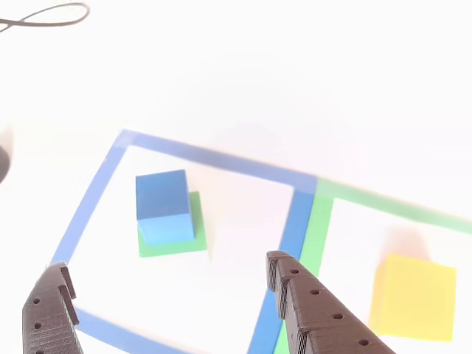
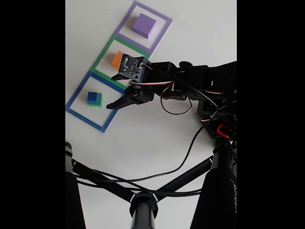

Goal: Tower of hanoi

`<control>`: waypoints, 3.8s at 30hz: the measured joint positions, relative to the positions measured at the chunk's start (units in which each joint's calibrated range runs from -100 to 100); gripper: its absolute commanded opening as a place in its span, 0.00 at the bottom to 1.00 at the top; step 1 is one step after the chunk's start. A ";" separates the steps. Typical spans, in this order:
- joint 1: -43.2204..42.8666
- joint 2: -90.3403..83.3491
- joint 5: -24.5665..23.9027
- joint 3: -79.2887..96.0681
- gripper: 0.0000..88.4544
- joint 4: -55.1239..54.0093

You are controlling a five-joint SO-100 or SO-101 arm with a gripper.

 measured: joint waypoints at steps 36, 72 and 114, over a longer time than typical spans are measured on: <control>-4.26 51.50 0.00 -15.14 0.34 -47.59; -4.58 52.85 0.00 -15.93 0.06 -48.39; 4.34 3.55 0.00 -69.02 0.04 69.82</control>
